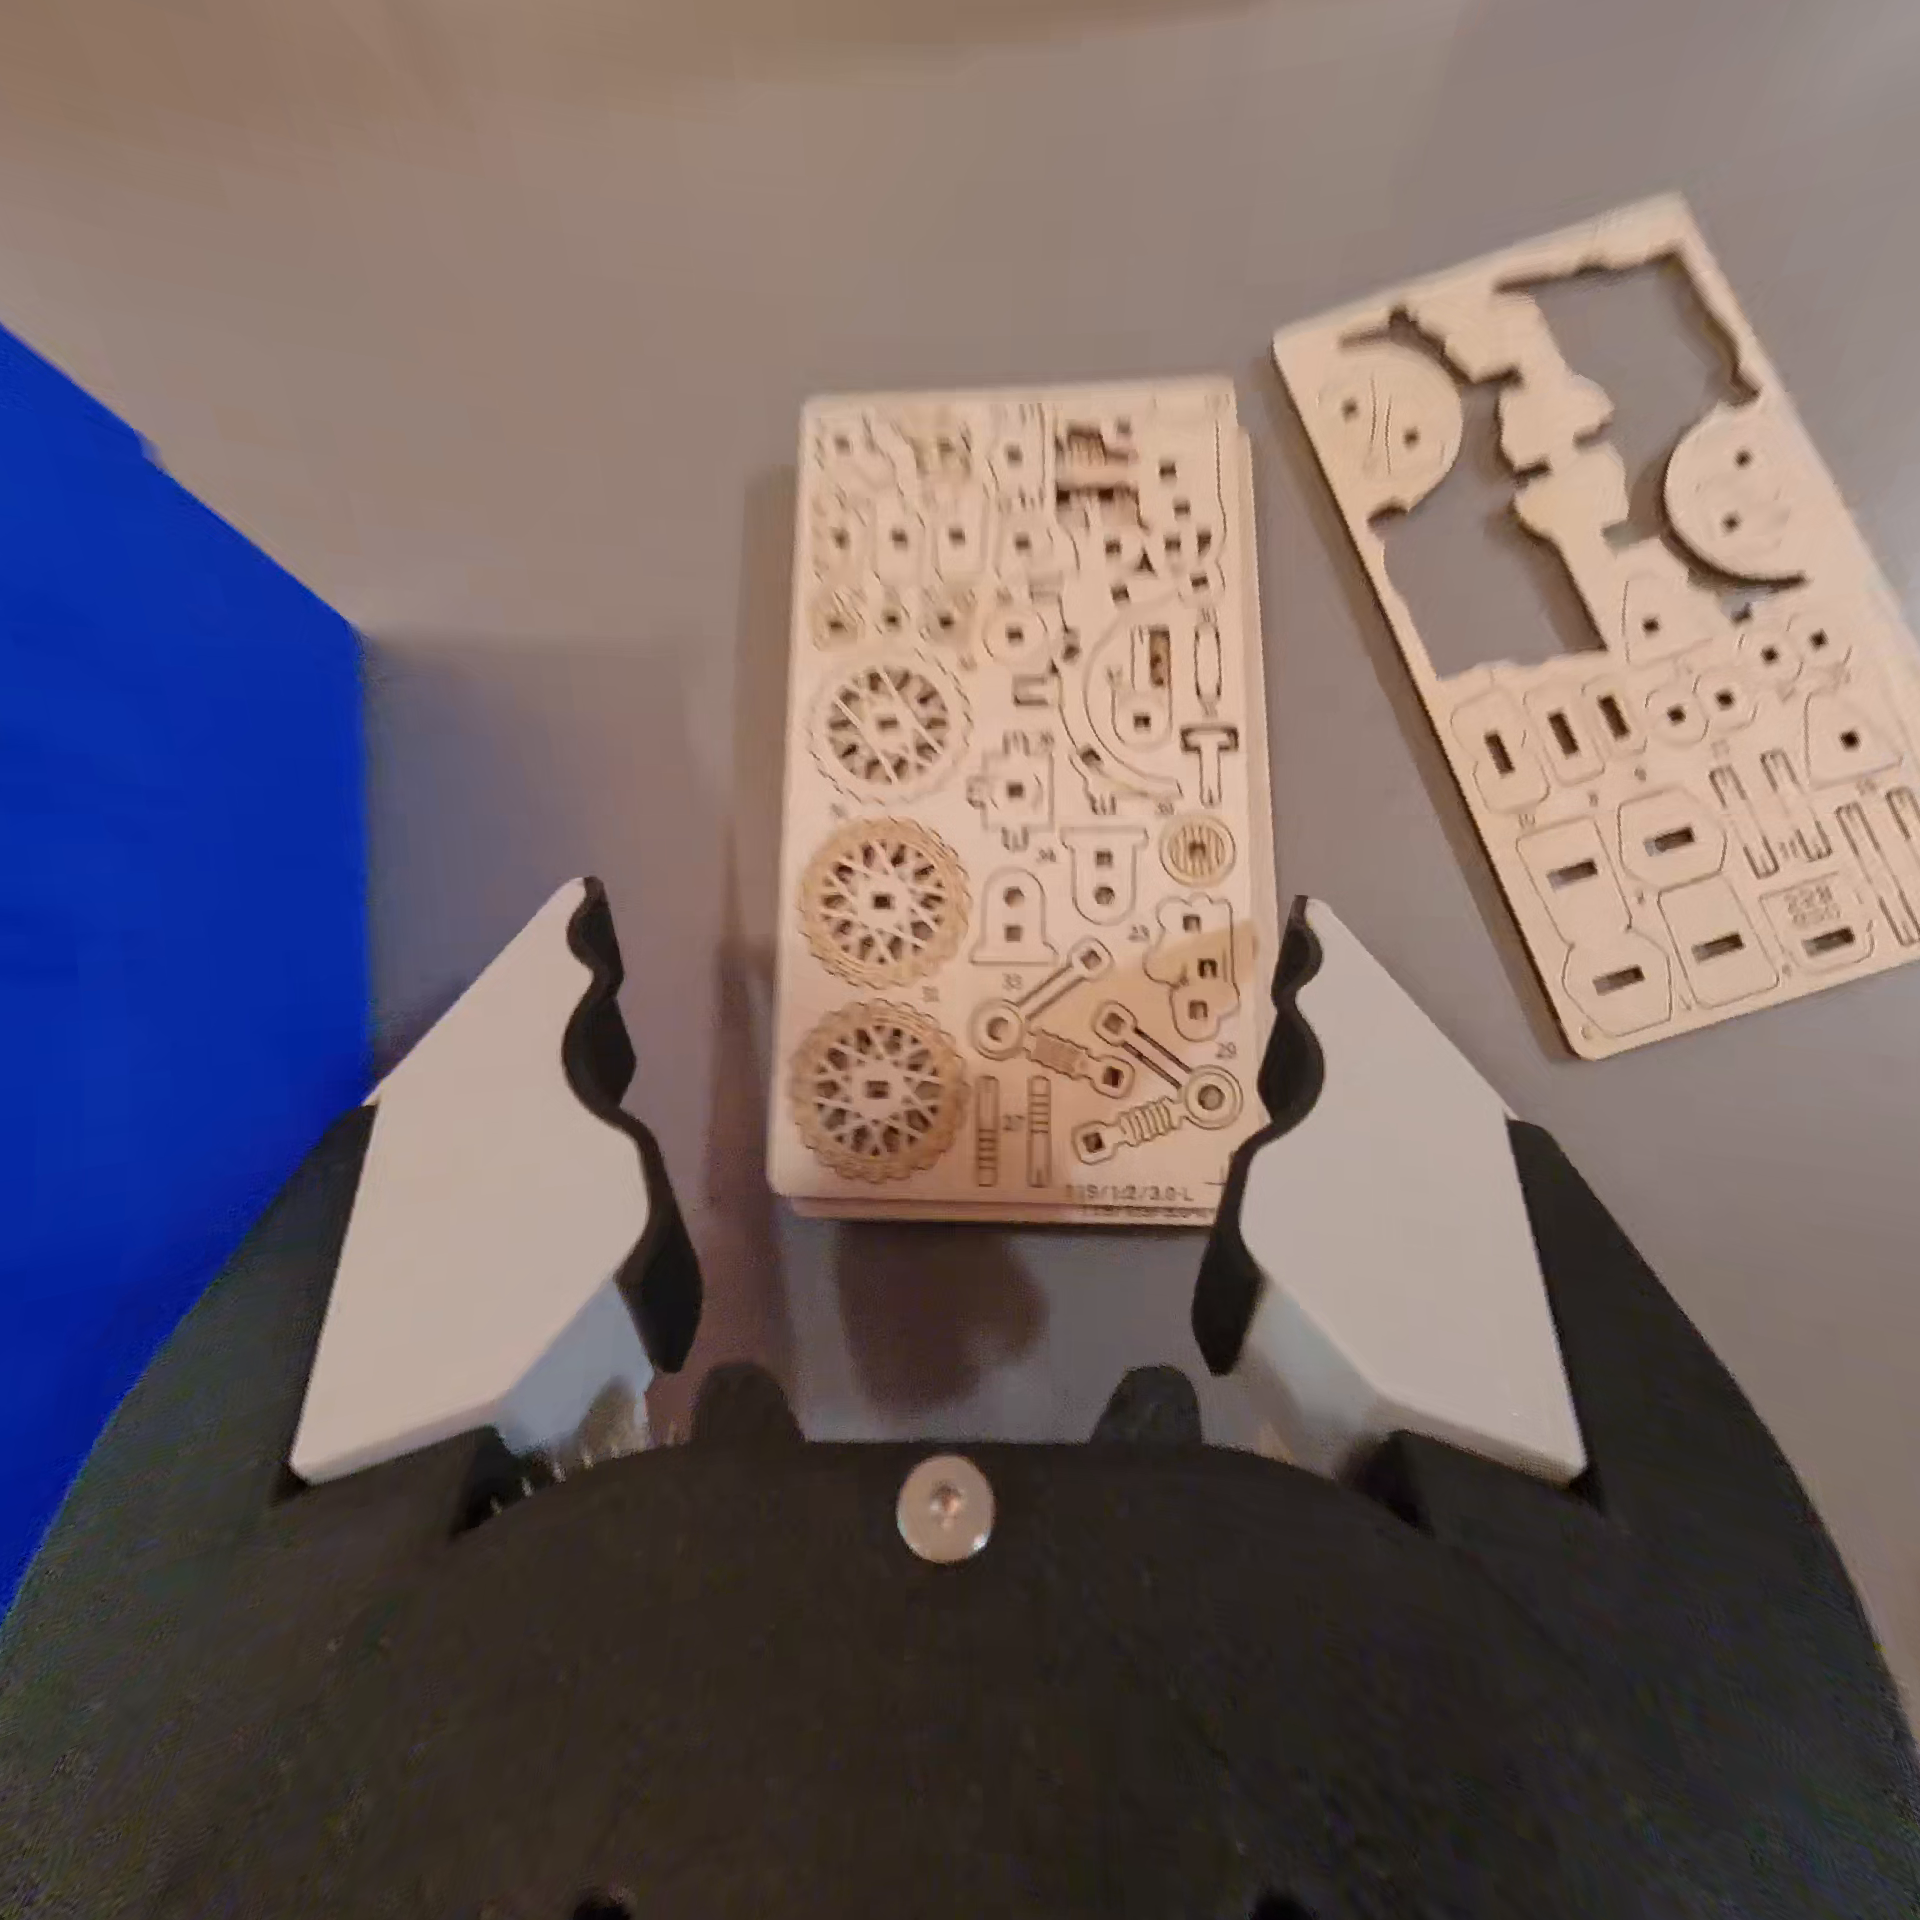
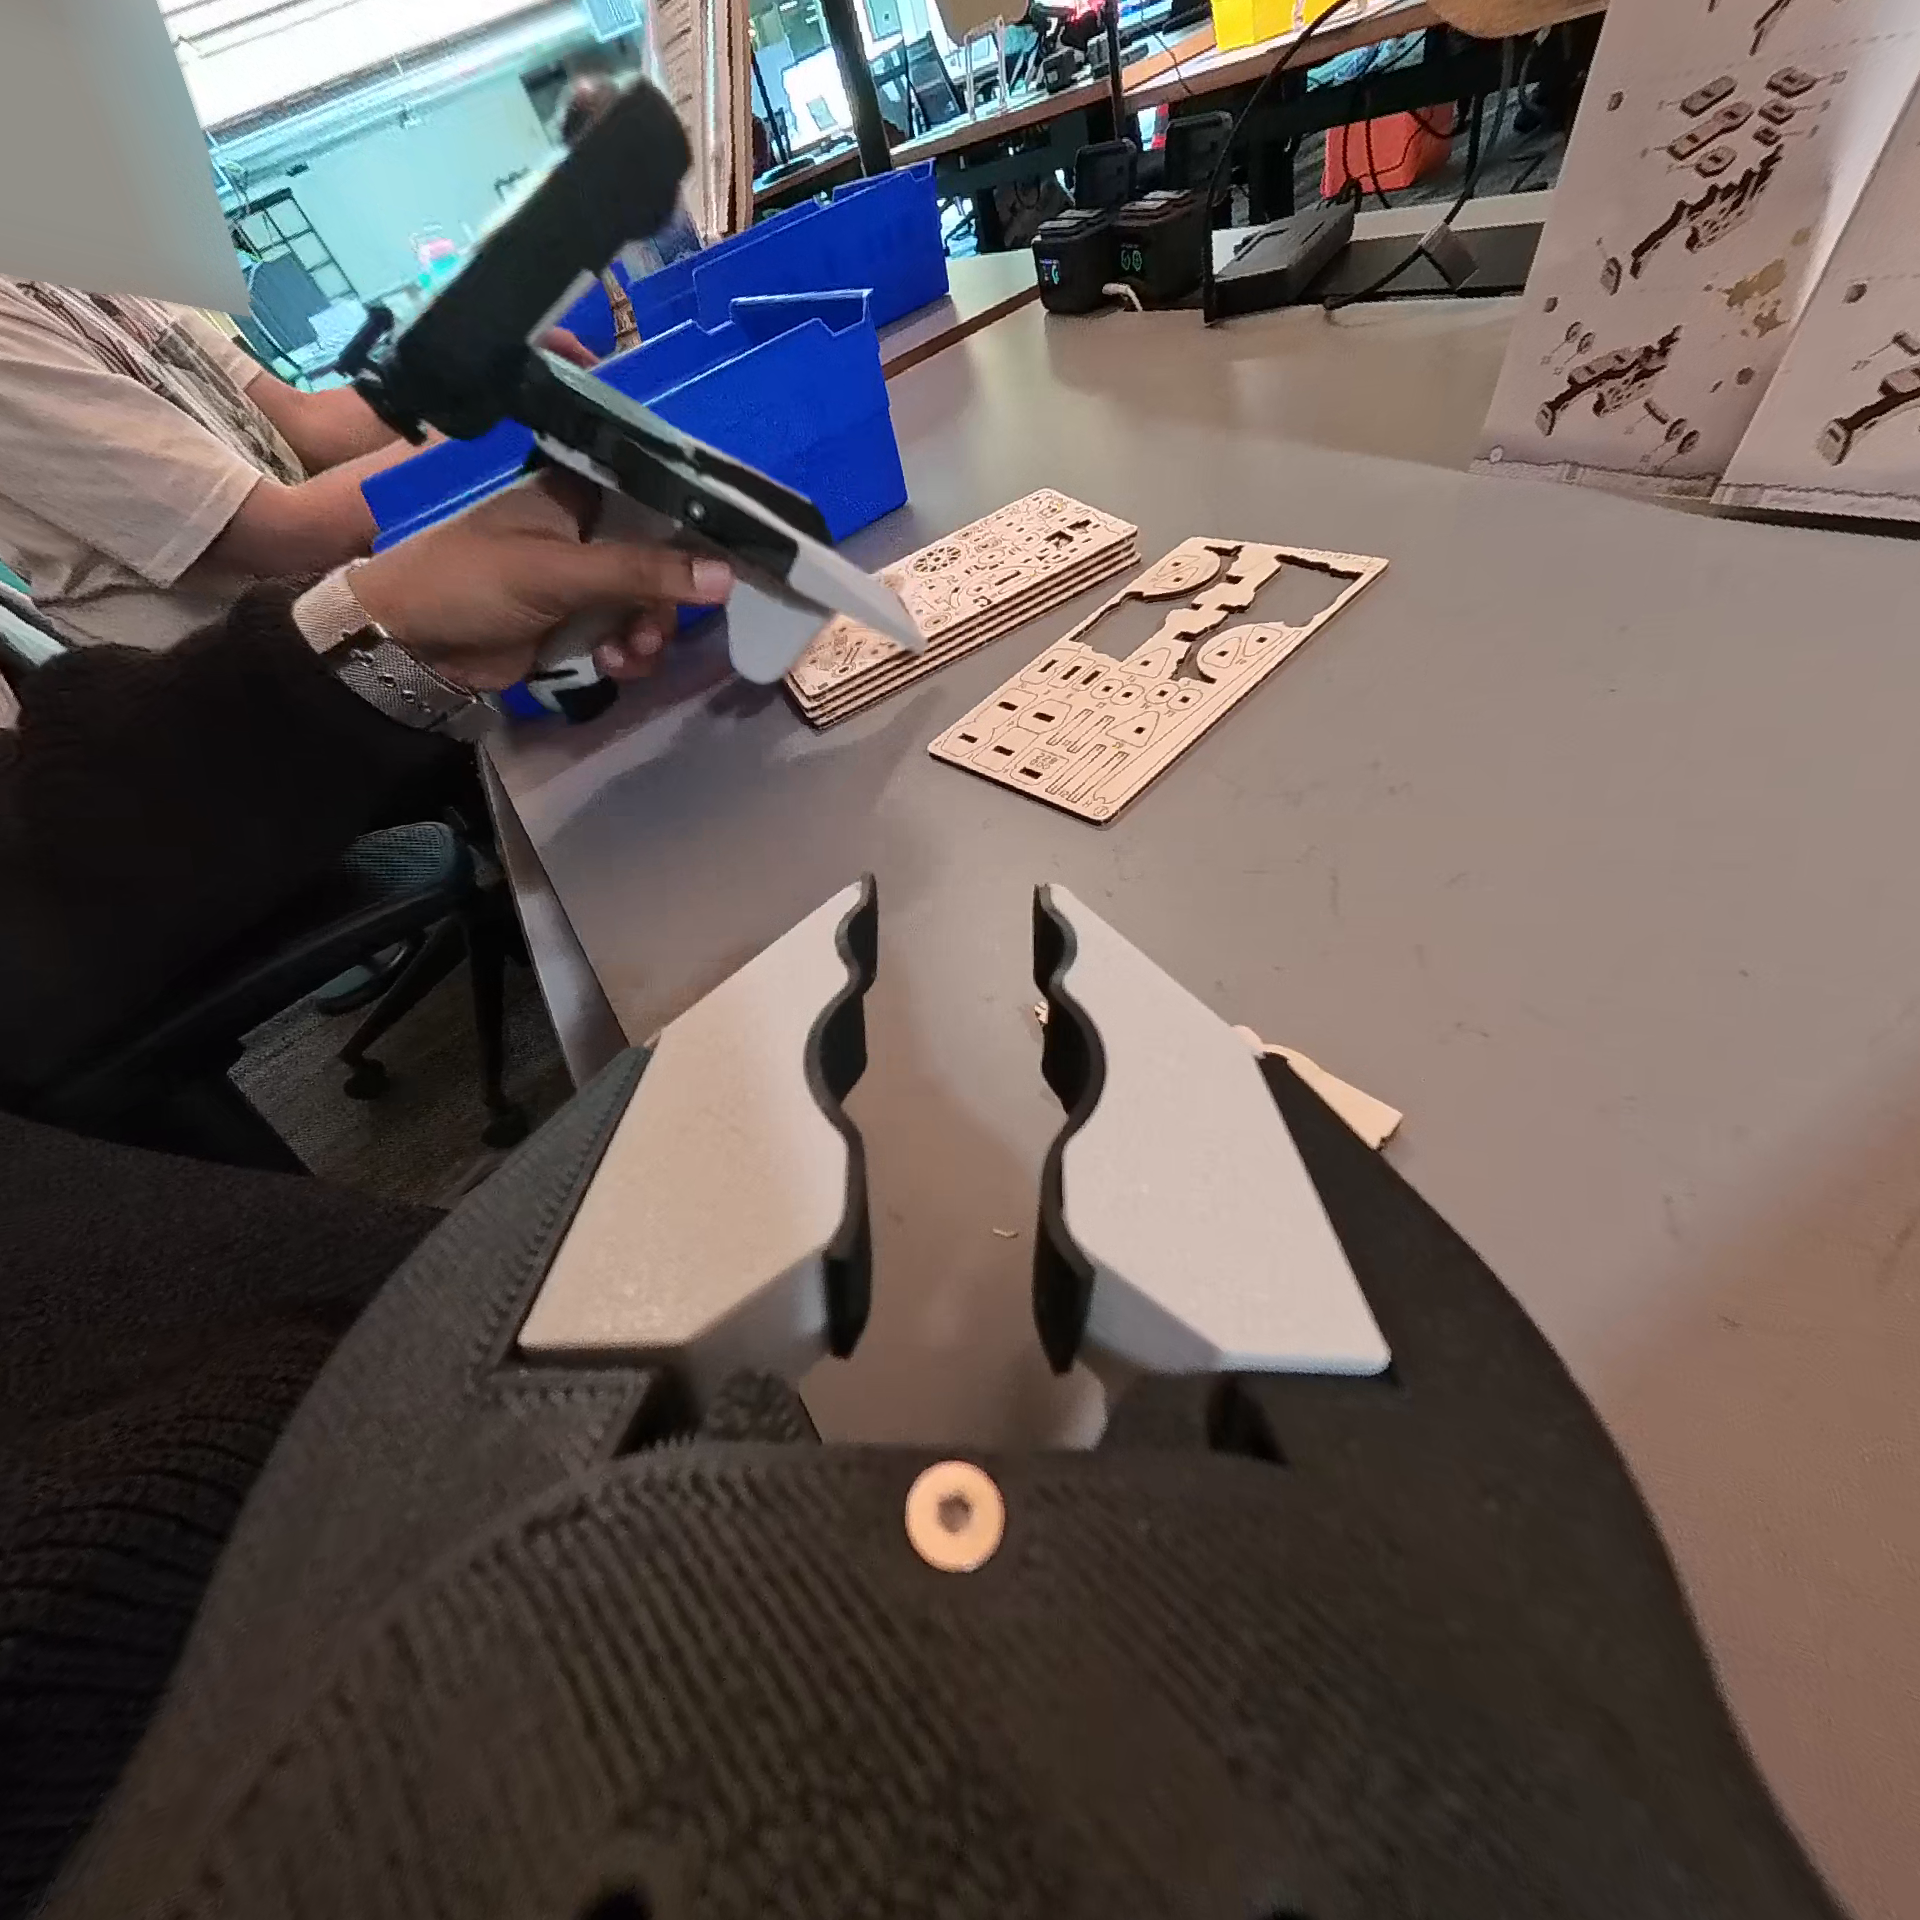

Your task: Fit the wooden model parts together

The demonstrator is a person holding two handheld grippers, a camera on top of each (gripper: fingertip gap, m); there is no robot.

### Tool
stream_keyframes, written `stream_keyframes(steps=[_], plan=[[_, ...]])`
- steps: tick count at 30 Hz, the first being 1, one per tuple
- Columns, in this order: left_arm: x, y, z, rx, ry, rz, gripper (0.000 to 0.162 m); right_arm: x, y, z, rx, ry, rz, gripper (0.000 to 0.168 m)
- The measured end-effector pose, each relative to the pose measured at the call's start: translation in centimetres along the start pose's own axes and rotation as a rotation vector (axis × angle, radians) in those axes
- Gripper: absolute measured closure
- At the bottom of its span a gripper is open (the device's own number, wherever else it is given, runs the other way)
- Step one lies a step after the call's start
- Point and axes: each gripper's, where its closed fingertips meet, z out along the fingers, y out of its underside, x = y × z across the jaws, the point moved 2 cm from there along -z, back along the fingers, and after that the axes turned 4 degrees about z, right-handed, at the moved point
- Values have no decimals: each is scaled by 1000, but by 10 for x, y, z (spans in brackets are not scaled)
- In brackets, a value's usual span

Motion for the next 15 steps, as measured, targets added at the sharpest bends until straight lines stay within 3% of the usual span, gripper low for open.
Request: stream_keyframes(steps=[2,6,12,15], plan=[[10,10,10,-50,42,3,34,0,0,0,0,2,-4,140],[15,6,10,-31,54,42,45,0,0,0,0,4,-8,140],[19,-2,3,29,86,22,87,0,0,0,3,1,-4,140],[18,-4,1,42,73,30,91,-1,0,0,2,1,-8,140]])
